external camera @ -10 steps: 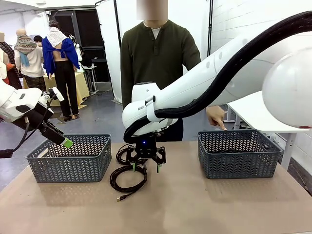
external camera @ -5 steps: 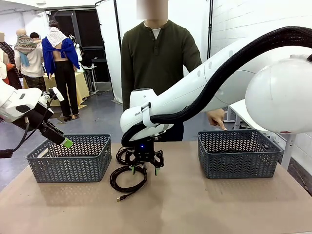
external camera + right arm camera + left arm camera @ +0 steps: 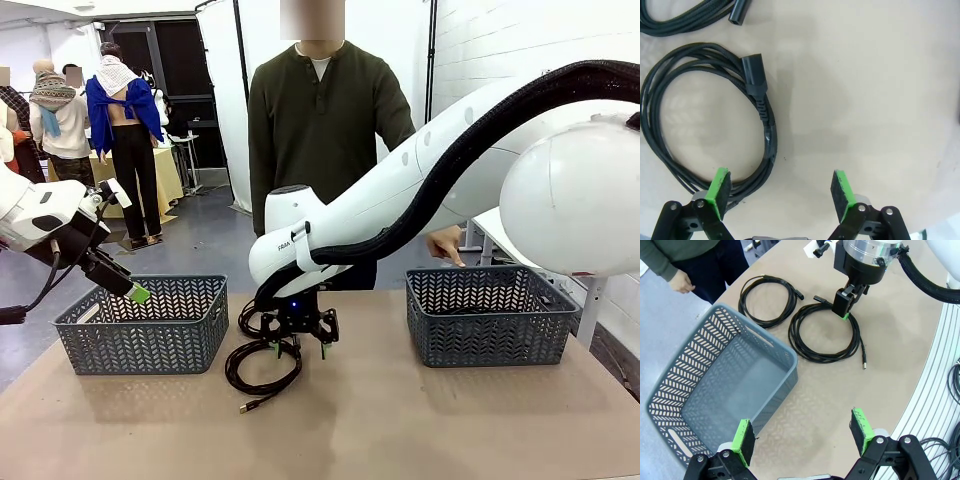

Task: Organize the cables according to human instructions.
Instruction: Pick up a bundle of cables and place it in the basket indicated by the human.

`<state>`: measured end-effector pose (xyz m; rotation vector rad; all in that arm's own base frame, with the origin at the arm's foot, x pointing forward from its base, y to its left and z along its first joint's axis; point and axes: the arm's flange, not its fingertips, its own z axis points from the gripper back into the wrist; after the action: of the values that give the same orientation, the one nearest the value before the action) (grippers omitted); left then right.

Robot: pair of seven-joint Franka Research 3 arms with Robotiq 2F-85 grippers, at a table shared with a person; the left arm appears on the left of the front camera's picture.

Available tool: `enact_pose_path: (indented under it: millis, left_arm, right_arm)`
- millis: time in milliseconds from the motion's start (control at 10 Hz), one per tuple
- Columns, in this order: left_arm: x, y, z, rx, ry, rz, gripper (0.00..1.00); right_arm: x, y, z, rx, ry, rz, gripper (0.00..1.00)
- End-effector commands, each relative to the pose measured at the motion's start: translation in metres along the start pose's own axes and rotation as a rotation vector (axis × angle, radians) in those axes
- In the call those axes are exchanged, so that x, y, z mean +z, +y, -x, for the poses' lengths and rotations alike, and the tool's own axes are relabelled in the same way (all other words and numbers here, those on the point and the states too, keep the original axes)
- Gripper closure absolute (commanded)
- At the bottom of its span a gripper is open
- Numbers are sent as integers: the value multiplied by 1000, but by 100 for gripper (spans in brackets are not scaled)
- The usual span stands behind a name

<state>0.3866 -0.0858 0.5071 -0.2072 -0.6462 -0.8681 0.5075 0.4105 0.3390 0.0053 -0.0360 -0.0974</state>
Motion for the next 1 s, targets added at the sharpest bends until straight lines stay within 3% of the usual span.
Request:
enact_pose_path:
  millis: [0,900]
  left_arm:
    - [-1,3,1,10,-12,6,0]
    - [-1,3,1,10,-12,6,0]
  right_arm:
    - [1,0,0,2,0,-1,0]
    - [-11,0,0,-26,-19,13,0]
